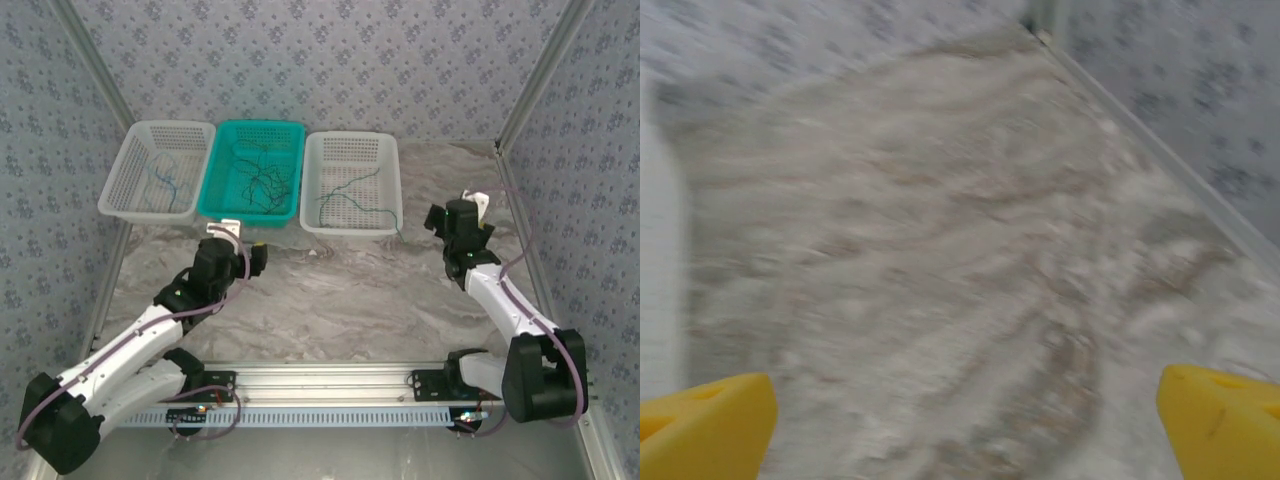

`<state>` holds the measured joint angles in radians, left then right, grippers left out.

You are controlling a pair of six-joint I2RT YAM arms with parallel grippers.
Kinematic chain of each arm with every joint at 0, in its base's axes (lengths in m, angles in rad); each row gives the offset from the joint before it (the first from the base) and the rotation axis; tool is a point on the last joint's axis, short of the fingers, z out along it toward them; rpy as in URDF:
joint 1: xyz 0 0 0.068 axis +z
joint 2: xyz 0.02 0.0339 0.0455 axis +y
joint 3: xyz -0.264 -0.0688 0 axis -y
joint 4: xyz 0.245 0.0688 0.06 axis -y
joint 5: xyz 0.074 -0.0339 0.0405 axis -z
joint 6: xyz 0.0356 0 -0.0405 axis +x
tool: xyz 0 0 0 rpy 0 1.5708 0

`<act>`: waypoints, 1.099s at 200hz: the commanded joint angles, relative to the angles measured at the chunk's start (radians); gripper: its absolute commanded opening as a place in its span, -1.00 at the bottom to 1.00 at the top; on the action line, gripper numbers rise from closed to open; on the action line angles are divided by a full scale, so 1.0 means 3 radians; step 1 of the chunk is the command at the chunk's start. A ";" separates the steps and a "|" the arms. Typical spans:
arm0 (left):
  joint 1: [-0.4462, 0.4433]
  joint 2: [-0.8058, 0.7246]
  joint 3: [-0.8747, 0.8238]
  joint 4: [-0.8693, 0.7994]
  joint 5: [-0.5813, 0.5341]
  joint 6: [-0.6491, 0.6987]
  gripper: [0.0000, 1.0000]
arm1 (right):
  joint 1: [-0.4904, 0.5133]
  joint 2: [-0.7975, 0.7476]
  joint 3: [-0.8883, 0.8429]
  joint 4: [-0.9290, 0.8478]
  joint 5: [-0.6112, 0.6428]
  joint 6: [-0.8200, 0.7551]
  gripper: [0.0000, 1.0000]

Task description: Untangle the cables

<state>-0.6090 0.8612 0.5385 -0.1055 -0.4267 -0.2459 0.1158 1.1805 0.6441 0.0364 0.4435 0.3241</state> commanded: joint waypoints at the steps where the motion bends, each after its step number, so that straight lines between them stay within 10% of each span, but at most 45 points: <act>1: -0.0005 -0.0093 -0.0036 0.0279 -0.0822 0.0328 0.98 | -0.0078 0.0169 -0.0243 0.0403 0.0401 -0.0214 0.98; 73: 0.0124 -0.0176 -0.0455 0.0667 -0.0946 0.0476 0.99 | -0.0183 0.1110 -0.0365 0.1732 0.0099 -0.0847 1.00; 112: 0.0354 -0.0322 -0.0625 0.0742 -0.0818 0.0465 0.99 | -0.0431 0.1208 -0.0956 0.2913 -0.0983 -0.1088 1.00; 220: 0.1899 0.1319 -0.0800 0.2781 0.0706 0.0712 0.99 | -0.0419 0.1134 -0.0894 0.2654 -0.0972 -0.1080 1.00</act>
<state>-0.0647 1.1332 0.2535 0.4866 -0.3687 -0.0528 -0.0071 1.5169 0.3717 0.8043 0.1654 0.0128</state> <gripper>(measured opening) 0.994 0.999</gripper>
